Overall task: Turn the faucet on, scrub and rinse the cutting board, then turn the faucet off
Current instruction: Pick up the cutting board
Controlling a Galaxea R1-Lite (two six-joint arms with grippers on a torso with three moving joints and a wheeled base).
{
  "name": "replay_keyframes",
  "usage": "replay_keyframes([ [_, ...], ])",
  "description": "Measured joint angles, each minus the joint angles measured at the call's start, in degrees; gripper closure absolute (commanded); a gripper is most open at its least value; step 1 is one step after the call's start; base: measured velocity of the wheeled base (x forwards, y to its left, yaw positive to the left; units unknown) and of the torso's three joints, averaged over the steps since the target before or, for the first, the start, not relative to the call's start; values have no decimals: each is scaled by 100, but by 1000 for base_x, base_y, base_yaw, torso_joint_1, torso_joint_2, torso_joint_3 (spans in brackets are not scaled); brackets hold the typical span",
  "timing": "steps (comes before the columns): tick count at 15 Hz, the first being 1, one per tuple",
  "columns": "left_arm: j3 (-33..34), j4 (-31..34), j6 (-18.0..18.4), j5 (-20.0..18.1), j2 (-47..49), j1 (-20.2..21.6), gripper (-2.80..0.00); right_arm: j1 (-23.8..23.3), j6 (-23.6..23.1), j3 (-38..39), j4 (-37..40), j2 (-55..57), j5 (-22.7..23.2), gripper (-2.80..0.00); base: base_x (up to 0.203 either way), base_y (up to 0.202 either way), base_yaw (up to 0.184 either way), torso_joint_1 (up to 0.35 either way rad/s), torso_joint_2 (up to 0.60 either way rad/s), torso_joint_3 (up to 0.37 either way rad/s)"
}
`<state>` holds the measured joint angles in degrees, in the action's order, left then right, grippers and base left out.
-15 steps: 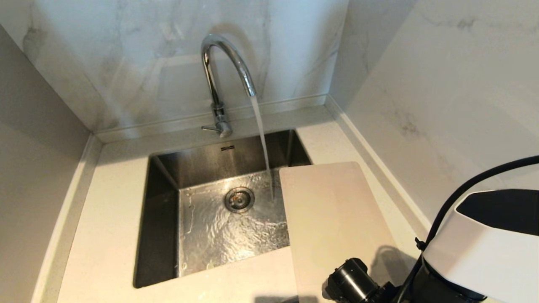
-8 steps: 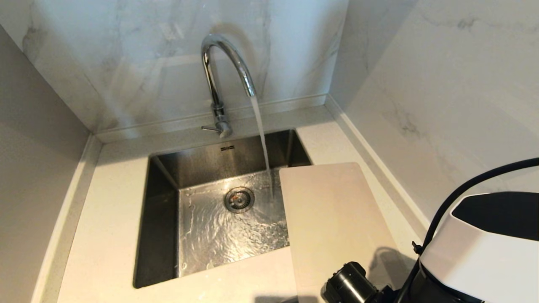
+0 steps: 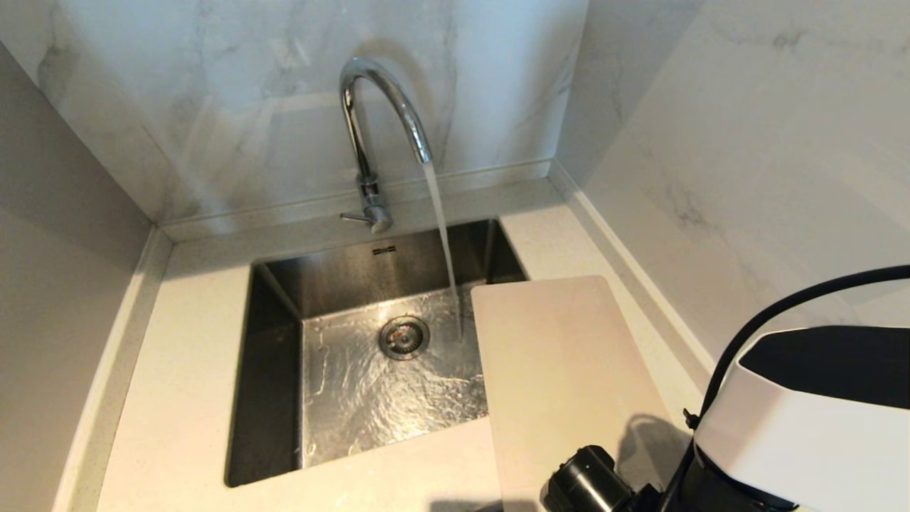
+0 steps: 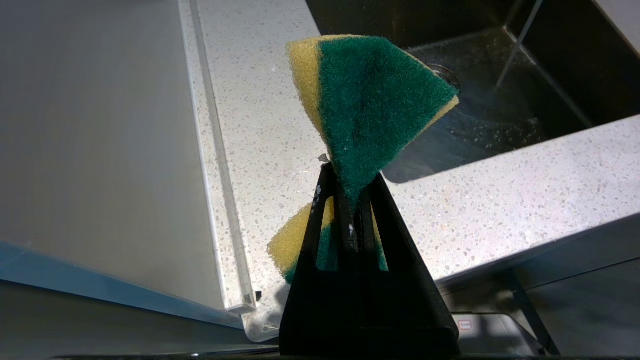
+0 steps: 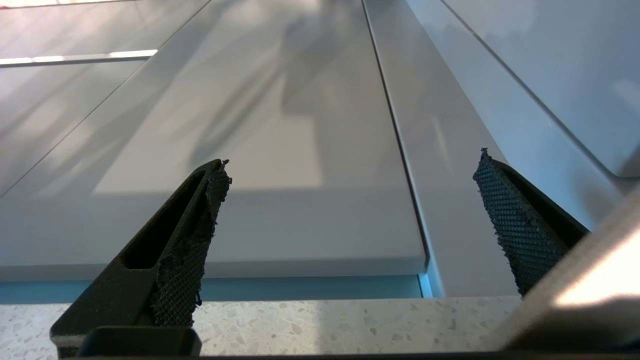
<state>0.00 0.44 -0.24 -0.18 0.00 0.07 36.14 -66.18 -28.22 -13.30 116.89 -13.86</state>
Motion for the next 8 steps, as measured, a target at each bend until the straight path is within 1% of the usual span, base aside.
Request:
replay_keyframes([
  [8,0,0,0,0,0,0,0,-11,0,-30,-10,140,-5,-280,0,0,0,0,0,0],
])
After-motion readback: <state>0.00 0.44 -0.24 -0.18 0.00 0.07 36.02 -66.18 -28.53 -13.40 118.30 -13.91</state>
